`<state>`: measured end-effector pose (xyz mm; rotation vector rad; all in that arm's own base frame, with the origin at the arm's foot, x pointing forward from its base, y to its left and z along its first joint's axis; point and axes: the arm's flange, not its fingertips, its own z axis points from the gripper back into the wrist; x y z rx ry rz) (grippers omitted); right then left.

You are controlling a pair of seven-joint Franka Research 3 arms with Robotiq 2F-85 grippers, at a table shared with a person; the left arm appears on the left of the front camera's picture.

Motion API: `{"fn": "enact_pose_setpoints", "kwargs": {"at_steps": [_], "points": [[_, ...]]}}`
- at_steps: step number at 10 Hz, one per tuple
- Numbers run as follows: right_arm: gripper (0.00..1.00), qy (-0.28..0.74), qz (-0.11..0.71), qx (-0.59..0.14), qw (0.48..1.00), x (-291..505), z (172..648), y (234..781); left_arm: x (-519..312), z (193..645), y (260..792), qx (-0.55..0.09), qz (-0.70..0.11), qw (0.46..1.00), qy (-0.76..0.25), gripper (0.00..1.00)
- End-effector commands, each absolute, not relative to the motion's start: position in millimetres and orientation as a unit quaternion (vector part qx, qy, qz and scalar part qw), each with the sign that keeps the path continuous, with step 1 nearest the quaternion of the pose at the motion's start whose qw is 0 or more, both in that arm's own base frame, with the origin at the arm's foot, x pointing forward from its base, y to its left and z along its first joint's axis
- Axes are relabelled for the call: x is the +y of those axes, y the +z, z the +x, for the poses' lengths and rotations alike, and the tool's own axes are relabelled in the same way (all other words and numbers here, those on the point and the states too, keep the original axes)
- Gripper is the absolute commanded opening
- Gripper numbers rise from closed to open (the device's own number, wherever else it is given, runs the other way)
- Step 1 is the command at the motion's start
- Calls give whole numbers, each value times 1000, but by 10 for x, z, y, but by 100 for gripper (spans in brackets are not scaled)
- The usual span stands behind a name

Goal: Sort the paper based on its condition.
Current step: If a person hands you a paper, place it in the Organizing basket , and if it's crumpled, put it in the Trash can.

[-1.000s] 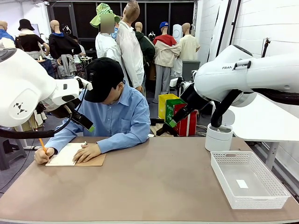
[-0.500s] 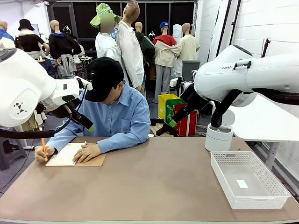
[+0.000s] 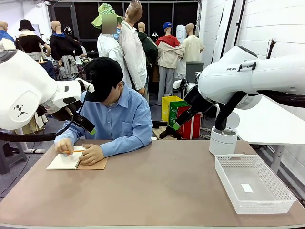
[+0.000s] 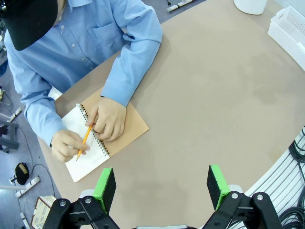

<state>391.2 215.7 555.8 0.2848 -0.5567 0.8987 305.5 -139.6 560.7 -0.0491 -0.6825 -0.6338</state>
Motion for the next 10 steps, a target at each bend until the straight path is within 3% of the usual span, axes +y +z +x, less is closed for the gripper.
{"fn": "enact_pose_setpoints", "kwargs": {"at_steps": [1, 10], "points": [[100, 423, 133, -265, 856, 2166, 3911, 5558, -1391, 3057, 5601, -329, -25, 893, -305, 100], [100, 423, 133, -265, 856, 2166, 3911, 5558, -1391, 3057, 5601, -329, -25, 893, -305, 100]]}}
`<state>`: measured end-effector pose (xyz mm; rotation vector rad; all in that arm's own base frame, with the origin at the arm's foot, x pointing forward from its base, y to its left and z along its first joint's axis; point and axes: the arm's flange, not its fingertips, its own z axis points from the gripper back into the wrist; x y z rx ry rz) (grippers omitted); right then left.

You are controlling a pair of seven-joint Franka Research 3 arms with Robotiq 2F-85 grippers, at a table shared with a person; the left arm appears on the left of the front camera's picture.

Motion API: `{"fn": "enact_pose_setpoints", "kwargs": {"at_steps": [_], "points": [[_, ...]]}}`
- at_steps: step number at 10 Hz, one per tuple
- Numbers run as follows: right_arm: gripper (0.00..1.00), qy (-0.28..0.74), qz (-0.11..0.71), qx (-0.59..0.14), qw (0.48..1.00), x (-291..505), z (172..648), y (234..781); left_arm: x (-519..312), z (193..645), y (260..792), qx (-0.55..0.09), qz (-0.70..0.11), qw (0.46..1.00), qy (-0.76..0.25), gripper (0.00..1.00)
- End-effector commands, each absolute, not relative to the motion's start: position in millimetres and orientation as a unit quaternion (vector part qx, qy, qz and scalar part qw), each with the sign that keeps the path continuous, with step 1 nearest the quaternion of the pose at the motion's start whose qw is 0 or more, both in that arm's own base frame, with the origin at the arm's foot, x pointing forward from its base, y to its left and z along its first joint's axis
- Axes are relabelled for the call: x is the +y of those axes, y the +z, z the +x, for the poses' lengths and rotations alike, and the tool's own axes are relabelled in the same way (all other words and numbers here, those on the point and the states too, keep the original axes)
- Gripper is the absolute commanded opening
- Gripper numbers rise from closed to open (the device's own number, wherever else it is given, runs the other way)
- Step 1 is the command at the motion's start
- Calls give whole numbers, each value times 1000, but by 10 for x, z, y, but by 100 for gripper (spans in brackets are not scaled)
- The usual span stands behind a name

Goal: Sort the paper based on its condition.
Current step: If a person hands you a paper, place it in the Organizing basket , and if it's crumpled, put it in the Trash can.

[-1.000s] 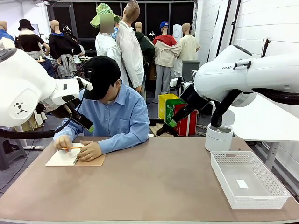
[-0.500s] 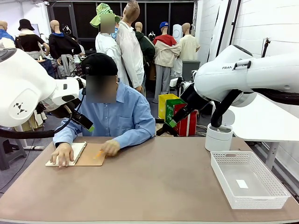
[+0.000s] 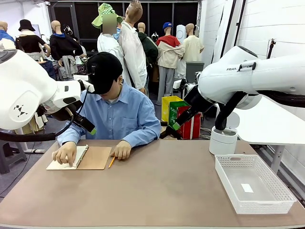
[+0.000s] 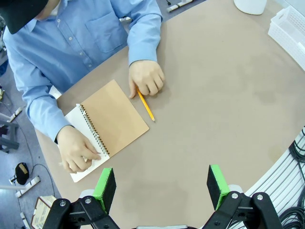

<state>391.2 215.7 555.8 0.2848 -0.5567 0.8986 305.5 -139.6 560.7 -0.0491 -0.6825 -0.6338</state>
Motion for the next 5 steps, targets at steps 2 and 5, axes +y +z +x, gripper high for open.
{"fn": "enact_pose_setpoints", "kwargs": {"at_steps": [2, 5], "points": [[100, 423, 133, -265, 856, 2166, 3911, 5558, -1391, 3057, 5601, -329, -25, 893, -305, 100], [100, 423, 133, -265, 856, 2166, 3911, 5558, -1391, 3057, 5601, -329, -25, 893, -305, 100]]}}
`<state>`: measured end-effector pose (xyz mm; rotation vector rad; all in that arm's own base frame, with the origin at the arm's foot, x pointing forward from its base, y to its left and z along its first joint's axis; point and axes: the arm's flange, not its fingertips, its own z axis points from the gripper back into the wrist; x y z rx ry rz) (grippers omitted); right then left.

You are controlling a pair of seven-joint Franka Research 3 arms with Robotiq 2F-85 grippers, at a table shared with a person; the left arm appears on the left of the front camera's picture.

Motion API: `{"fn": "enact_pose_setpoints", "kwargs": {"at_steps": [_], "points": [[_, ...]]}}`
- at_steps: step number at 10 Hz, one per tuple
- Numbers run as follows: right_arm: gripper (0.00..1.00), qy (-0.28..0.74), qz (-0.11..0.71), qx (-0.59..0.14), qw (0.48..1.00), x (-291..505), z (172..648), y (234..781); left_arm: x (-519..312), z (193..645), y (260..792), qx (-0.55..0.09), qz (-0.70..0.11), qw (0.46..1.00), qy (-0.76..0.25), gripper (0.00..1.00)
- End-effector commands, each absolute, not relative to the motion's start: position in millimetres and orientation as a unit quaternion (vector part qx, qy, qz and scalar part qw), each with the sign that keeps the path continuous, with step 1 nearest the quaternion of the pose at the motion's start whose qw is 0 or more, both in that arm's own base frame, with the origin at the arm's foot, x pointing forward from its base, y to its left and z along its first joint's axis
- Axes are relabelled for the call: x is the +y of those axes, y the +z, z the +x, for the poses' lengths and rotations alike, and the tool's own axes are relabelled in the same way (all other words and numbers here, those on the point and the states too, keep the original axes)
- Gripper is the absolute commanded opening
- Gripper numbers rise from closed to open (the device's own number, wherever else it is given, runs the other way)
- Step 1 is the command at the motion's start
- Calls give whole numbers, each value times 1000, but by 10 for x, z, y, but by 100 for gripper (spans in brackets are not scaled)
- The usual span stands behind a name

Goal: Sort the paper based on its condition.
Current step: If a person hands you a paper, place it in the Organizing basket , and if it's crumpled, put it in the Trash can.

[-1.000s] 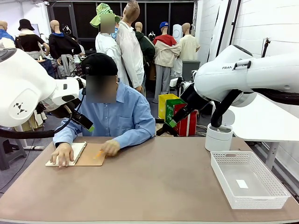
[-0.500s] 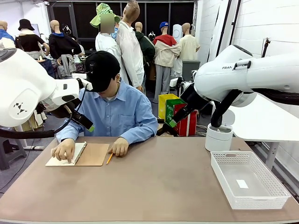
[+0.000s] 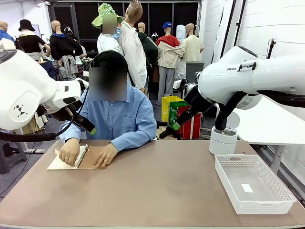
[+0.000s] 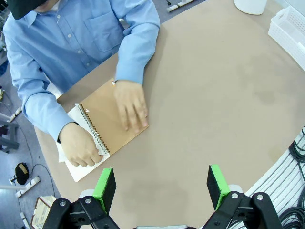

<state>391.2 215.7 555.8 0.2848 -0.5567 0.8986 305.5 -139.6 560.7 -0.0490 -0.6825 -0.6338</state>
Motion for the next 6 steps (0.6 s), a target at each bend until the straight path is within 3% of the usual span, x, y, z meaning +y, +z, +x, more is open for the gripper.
{"fn": "enact_pose_setpoints", "kwargs": {"at_steps": [1, 6], "points": [[100, 423, 133, -265, 856, 2166, 3911, 5558, -1391, 3057, 5601, -329, -25, 893, -305, 100], [100, 423, 133, -265, 856, 2166, 3911, 5558, -1391, 3057, 5601, -329, -25, 893, -305, 100]]}}
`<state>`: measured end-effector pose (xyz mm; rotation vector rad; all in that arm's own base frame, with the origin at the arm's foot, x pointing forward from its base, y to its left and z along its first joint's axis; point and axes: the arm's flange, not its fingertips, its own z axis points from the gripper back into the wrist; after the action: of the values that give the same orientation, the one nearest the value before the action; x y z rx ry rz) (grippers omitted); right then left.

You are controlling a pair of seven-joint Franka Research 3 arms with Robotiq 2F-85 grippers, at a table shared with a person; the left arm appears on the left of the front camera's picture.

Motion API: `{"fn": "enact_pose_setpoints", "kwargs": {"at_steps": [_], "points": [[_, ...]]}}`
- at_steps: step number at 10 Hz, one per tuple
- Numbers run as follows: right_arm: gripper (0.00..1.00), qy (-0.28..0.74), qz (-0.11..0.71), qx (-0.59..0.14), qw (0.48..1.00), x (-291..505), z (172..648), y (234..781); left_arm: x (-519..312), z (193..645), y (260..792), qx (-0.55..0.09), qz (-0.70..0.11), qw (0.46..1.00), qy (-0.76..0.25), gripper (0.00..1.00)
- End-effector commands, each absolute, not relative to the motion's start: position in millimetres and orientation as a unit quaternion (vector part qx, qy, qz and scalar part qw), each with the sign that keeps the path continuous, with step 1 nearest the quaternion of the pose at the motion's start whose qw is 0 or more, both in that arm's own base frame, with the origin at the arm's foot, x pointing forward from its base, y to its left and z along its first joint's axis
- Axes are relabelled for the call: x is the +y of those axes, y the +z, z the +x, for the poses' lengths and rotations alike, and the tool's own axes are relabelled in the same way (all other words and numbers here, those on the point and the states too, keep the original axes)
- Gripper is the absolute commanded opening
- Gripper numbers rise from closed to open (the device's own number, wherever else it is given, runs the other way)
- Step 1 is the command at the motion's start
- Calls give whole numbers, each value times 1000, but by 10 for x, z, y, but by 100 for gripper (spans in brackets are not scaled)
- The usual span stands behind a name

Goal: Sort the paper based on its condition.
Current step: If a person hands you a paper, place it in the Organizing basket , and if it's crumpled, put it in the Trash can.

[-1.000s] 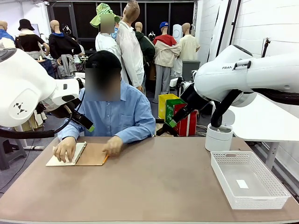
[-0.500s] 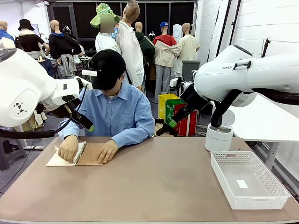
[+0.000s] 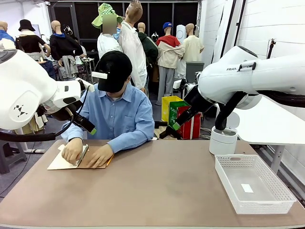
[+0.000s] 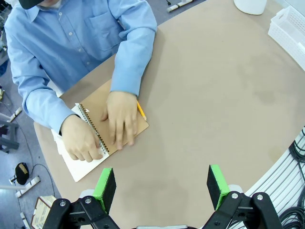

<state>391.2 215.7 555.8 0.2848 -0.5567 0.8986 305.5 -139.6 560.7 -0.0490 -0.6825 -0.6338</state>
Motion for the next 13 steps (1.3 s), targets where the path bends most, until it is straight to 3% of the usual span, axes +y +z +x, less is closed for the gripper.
{"fn": "enact_pose_setpoints", "kwargs": {"at_steps": [1, 13], "points": [[100, 423, 133, -265, 856, 2166, 3911, 5558, -1391, 3057, 5601, -329, -25, 893, -305, 100], [100, 423, 133, -265, 856, 2166, 3911, 5558, -1391, 3057, 5601, -329, -25, 893, -305, 100]]}}
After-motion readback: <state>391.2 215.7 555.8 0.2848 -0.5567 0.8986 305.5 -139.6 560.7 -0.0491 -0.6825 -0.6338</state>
